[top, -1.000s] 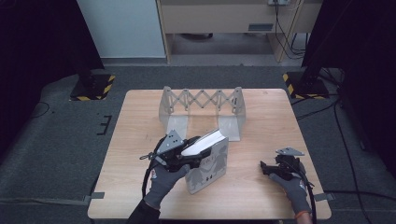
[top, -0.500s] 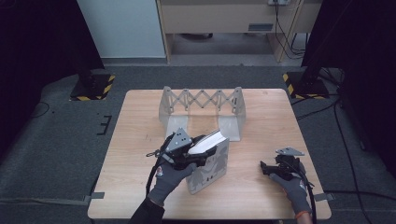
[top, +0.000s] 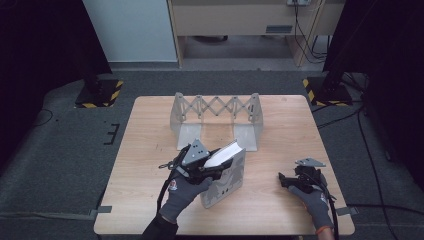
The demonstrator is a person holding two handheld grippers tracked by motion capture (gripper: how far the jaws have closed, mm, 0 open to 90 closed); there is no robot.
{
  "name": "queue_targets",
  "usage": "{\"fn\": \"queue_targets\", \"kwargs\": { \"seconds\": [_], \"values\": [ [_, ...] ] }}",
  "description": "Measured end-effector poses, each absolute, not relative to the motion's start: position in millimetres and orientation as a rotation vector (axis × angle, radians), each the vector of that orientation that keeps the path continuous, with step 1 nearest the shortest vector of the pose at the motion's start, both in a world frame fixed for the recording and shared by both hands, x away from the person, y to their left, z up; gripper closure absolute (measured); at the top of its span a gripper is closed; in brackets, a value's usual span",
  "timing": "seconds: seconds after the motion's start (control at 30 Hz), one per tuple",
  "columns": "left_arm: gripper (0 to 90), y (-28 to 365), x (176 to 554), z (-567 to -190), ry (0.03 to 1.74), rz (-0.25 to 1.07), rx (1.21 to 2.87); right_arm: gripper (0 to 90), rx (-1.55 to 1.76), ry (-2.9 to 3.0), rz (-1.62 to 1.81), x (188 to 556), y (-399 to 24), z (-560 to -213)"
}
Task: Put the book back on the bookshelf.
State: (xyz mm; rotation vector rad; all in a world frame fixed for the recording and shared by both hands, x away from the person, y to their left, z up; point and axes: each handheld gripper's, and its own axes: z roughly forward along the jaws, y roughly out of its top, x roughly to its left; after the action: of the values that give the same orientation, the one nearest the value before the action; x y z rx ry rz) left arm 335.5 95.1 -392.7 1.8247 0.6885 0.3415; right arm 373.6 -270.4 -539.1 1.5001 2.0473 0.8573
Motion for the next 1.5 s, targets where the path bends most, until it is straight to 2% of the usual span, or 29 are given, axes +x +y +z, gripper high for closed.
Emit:
{"fn": "queue_targets", "kwargs": {
  "seconds": [0.67,1.33,1.5],
  "values": [
    [52.2,107,338,-384,0.792,0.384,1.781,4.6,1.500,2.047,0.857,374,-270,-539],
    [52.2,175,373,-345,0.993,0.573,1.634,4.6,1.501,2.047,0.858,374,-270,-539],
    [52.2,189,392,-341,1.071,0.630,1.602,4.6,1.501,2.046,0.858,374,-270,-539]
  ]
}}
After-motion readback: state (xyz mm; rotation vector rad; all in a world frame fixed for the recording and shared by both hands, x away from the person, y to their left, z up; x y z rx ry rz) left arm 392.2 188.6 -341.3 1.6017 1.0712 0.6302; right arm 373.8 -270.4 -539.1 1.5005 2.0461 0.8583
